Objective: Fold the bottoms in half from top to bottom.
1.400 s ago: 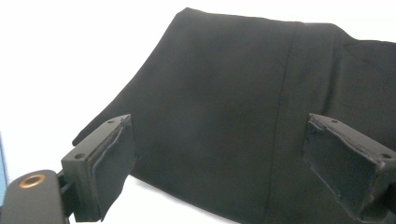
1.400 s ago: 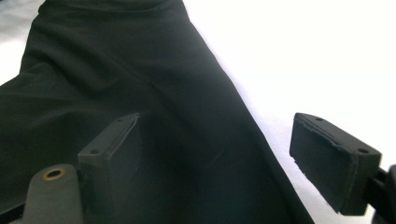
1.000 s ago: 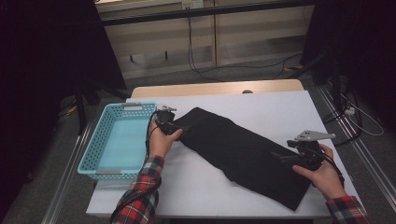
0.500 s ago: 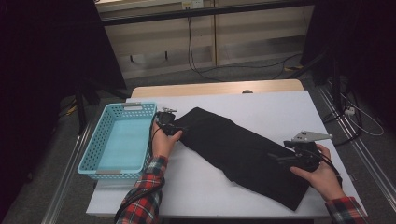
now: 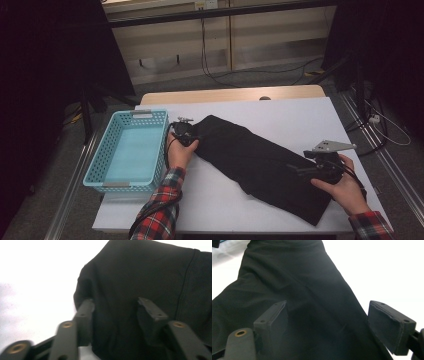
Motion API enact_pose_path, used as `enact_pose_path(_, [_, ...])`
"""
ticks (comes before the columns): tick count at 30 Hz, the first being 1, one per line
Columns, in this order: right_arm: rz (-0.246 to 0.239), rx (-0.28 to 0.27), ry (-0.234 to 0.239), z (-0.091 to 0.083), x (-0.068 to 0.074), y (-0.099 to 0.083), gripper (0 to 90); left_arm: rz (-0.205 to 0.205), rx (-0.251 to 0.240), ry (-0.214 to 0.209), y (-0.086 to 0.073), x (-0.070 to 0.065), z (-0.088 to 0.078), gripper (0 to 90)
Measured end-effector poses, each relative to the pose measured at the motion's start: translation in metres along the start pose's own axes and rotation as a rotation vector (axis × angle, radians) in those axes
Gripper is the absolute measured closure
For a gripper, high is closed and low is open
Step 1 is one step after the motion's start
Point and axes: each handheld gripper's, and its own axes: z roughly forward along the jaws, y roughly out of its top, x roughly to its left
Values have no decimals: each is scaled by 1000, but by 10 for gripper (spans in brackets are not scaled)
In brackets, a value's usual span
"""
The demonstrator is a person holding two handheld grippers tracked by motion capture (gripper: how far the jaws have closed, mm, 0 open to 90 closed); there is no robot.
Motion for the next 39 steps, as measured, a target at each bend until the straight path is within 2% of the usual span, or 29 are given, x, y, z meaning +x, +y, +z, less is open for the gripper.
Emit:
enact_pose_path(6, [-1,0,5,0,0,0,171,-40,16,-32,3,6,-3,761])
enact_pose_path(10, [1,0,7,0,0,0,170,-45,10,-26,6,6,-8,845])
enact_pose_path(14, [3,2,12,0,-1,-1,163,-42,6,-36,14,5,-17,850])
enact_pose_path(16, [5,3,12,0,-1,-1,160,-55,1,-45,19,6,-22,852])
enact_pose_path(18, [4,4,11,0,-1,-1,160,-85,-4,-62,24,9,-27,852])
enact_pose_path(23, [10,-2,14,-1,-1,-1,157,-94,4,-65,34,10,-37,853])
enact_pose_path(29, [17,-4,15,-2,-2,-2,156,-101,4,-47,47,19,-49,855])
enact_pose_path(34, [20,-8,15,-3,-2,-2,156,-98,27,-21,55,28,-55,856])
enact_pose_path(39, [27,-15,17,-5,-4,-2,156,-113,32,17,63,48,-63,856])
